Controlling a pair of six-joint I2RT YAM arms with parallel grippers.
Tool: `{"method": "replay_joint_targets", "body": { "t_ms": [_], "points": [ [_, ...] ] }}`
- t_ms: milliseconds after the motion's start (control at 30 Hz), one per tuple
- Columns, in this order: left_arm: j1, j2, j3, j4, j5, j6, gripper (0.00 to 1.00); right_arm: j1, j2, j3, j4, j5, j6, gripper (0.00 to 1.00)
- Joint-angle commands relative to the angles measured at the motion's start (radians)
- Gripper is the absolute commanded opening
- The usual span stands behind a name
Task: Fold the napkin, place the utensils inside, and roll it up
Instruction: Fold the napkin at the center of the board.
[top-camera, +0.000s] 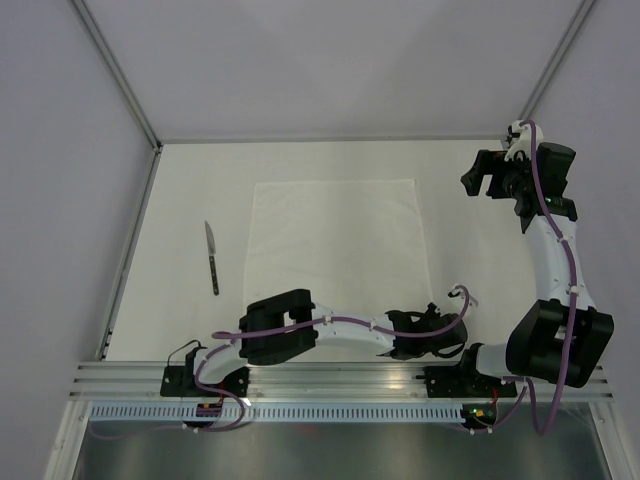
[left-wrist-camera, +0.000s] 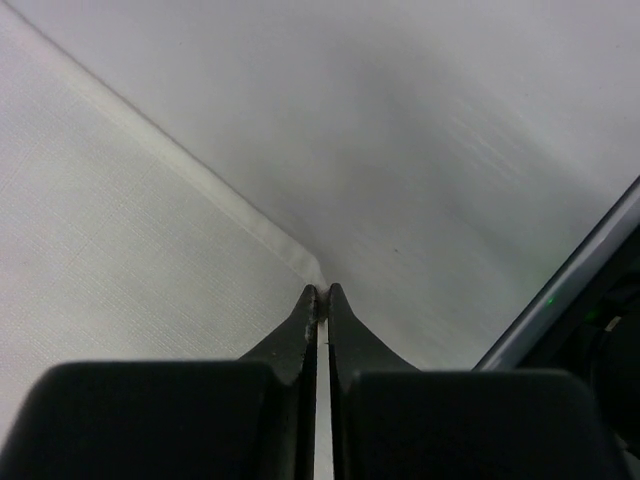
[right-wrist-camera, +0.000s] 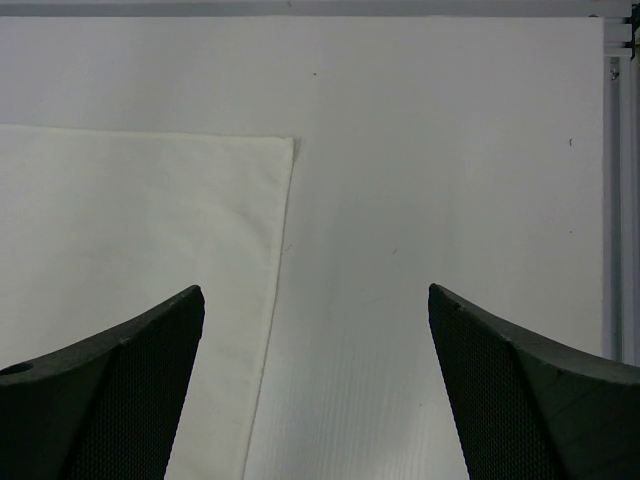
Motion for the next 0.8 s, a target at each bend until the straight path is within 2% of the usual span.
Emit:
{"method": "replay_joint_targets", "body": {
  "t_ms": [0,167,433,633,767],
  "points": [
    [-0.009,-0.041,0.057,0.021,0.058,0.007,0.02,-0.002,0.002,0.001,0.010,0.004,-0.020,0.98],
    [-0.003,-0.091,0.049,0.041,0.049,0.011,0.02,-0.002,0.003,0.001,0.016,0.002,-0.018,0.98],
    [0.089,-0.228,-0.053,0.053,0.057,0.017,0.02,-0.002,0.012,0.009,0.016,-0.013,-0.012,0.98],
    [0.212,-0.338,-0.124,0.056,0.102,0.024,0.02,-0.002,0.018,0.013,0.016,-0.028,-0.014,0.98],
    [0.340,-0.403,-0.165,0.056,0.162,0.014,0.02,-0.002,0.023,0.013,0.016,-0.034,-0.018,0.98]
  ]
}}
